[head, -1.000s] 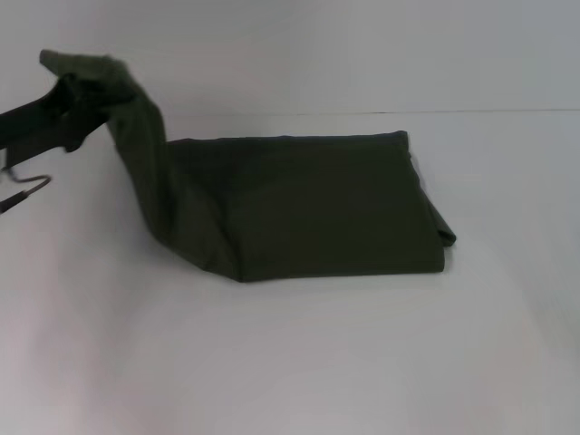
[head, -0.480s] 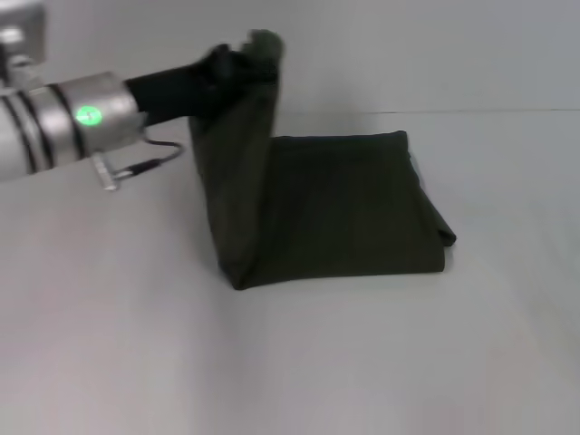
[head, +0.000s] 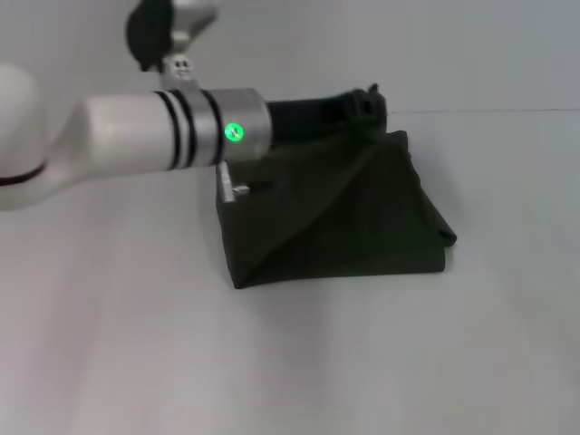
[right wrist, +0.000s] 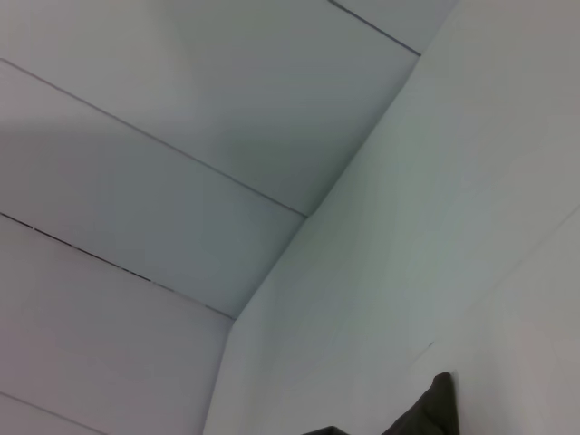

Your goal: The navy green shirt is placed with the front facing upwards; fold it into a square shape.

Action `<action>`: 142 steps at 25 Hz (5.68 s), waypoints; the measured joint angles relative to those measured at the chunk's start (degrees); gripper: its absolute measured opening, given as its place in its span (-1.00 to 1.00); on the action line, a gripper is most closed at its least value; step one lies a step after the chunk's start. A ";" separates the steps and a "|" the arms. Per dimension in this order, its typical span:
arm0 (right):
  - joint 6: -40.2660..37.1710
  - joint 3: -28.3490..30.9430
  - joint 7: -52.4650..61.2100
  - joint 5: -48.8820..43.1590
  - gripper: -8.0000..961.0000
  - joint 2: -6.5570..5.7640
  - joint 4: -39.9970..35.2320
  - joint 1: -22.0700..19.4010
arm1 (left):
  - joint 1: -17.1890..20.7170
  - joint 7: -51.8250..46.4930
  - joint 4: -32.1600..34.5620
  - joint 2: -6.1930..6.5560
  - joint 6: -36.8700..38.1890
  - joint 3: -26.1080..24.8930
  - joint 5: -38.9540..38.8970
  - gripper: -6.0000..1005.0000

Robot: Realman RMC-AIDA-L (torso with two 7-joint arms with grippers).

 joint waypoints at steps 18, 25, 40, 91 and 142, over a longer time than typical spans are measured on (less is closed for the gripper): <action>0.18 -0.48 -0.03 -0.02 0.84 0.09 0.20 0.05 | -1.81 3.92 3.03 0.12 -2.54 21.80 -5.13 -0.18; 0.20 -2.10 0.19 -0.17 0.84 -0.71 0.20 0.03 | 7.92 4.27 12.05 0.40 8.91 9.84 -6.98 0.45; -0.57 -4.76 10.68 -22.85 0.83 -6.11 -1.31 15.32 | 19.15 -2.80 4.38 6.24 28.84 -19.01 -0.68 0.79; 28.05 -35.89 42.59 -70.45 0.81 4.38 -6.66 36.55 | 21.11 -0.18 2.18 5.25 27.05 -28.09 -0.74 0.79; -6.81 -13.57 29.00 -46.40 0.79 -0.88 -6.90 24.73 | 20.46 0.66 1.00 5.03 26.14 -28.10 -3.67 0.79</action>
